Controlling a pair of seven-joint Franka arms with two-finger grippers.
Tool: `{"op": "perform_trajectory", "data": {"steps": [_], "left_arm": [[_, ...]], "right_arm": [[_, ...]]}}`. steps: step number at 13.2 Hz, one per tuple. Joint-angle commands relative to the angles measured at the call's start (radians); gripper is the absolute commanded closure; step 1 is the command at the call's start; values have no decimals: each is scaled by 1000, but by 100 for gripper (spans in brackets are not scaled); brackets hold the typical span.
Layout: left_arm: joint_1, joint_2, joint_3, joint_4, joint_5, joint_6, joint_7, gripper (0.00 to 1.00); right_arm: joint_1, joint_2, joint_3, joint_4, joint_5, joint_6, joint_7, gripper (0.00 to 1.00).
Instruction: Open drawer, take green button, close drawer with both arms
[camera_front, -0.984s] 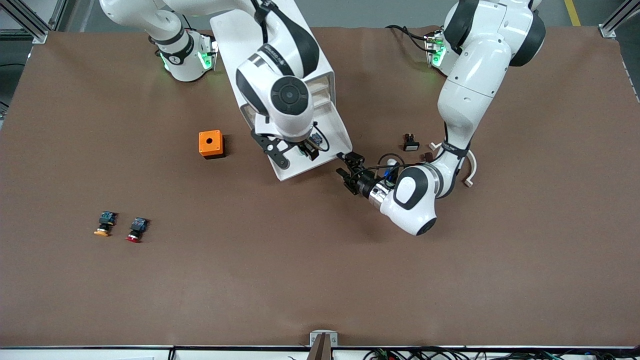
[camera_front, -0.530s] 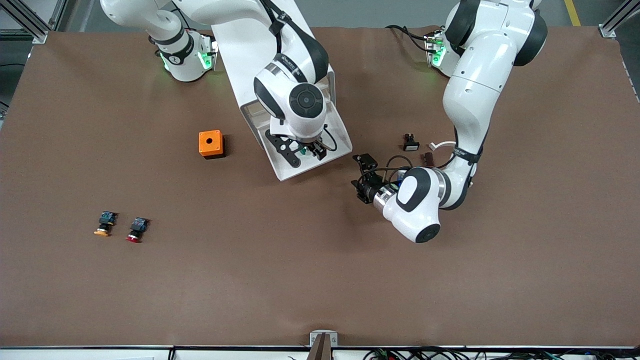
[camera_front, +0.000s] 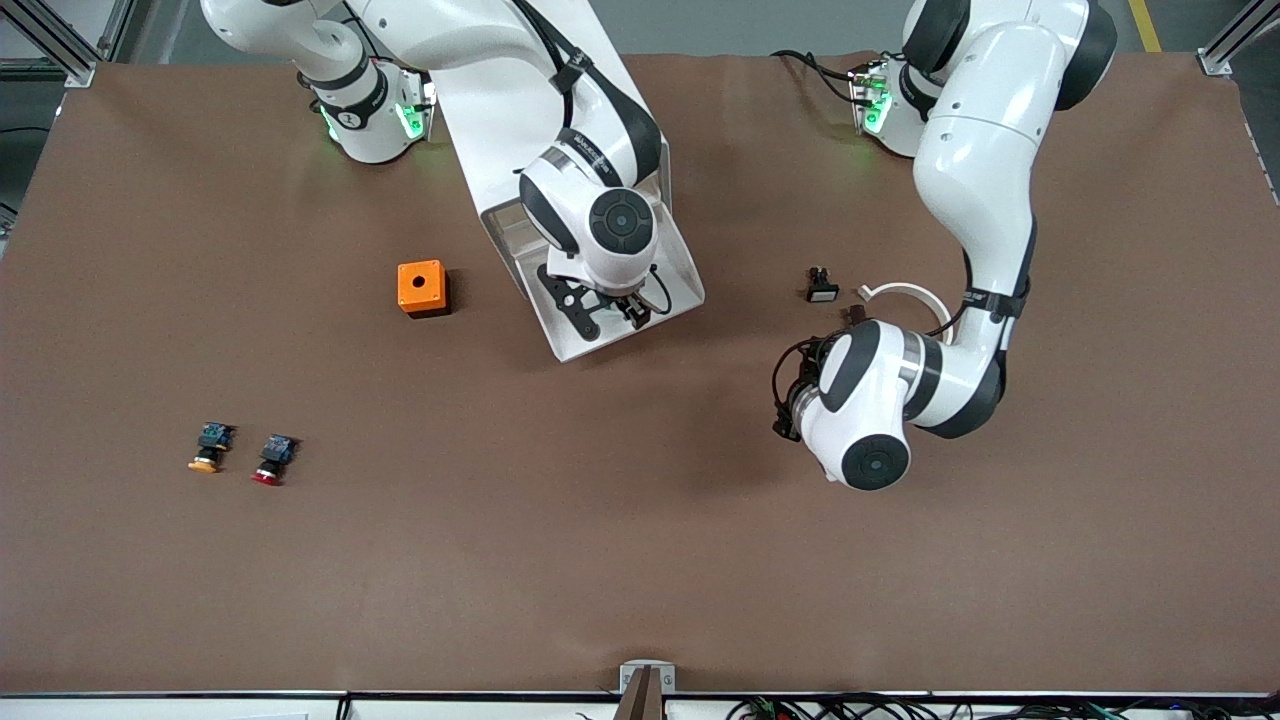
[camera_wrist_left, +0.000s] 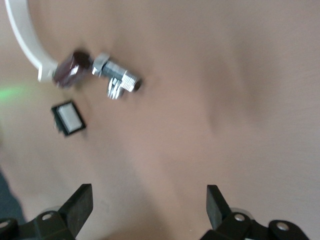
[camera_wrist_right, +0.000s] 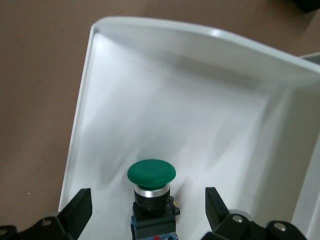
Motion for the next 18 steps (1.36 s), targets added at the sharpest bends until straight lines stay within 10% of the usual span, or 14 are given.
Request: {"op": "perform_trajectory", "data": {"steps": [1,5,12,18], "left_arm": [[-8,-95,43,-16,87,19,99,0],[-2,-181,49,-25,134,26,422,0],[4,-284,14,-114,181,116,702,0],[-15,-225,-119,-228,181,465,887,0]], "right_arm": [[32,7,-5,2,-1,9,25,0],[43,17,-5,4,-5,9,20,3],[43,27,-5,8,-5,28,8,78],[-14,14,-11,158,-10,-186,-4,82]]}}
